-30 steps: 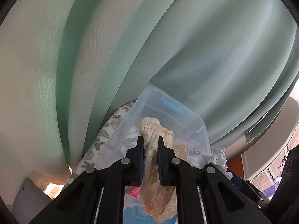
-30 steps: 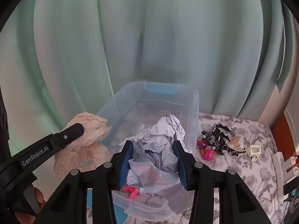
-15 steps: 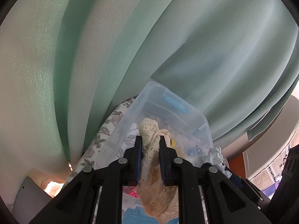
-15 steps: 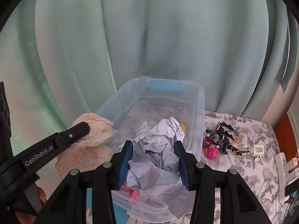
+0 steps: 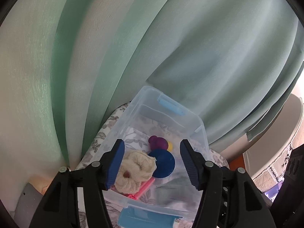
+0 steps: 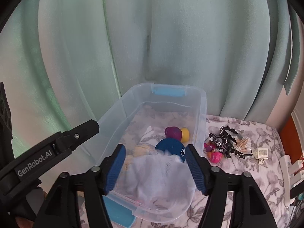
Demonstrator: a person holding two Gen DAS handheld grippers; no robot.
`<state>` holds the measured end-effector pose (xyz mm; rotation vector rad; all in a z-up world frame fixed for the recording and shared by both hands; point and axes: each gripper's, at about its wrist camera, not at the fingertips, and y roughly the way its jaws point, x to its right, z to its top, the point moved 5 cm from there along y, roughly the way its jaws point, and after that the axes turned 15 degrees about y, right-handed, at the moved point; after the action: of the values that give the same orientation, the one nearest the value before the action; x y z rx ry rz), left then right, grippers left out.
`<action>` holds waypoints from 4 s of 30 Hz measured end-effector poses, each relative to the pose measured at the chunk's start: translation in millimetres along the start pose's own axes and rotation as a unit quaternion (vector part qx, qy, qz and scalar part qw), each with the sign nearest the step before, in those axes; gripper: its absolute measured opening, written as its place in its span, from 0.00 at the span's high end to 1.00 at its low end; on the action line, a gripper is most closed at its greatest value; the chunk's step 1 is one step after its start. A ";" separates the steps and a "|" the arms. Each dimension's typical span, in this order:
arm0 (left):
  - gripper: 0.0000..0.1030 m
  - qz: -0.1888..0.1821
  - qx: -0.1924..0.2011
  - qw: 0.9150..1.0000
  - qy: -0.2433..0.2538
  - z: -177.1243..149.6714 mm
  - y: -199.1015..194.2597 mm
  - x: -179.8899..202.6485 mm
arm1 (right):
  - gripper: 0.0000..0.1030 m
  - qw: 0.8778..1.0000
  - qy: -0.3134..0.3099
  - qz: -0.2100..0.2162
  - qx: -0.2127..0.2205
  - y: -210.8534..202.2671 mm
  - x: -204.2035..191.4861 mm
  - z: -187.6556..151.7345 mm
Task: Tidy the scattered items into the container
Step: 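Open both grippers to drop the lace cloth and paper into the box, then move both grippers back toward the black toy car and hair clips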
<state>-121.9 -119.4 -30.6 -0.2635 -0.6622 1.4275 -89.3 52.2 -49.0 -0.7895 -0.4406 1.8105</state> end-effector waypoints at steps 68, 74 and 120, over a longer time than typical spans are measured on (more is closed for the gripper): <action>0.21 -0.009 0.080 0.974 0.212 4.8 -80.3 248.3 | 0.00 0.961 0.171 -0.001 0.217 -204.6 202.9 38.4; 0.21 -0.019 0.050 0.973 0.223 -7.1 -54.2 264.1 | 0.00 0.960 0.189 -0.020 0.206 -196.8 230.9 35.3; 0.22 -0.027 -0.117 0.978 0.172 -75.7 188.0 230.3 | 0.28 0.978 0.195 -0.067 0.031 20.6 325.1 22.1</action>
<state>-233.3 147.7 -132.7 -0.6565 -0.5457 1.2134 -189.9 347.4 -145.7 -1.0193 -0.1753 1.4917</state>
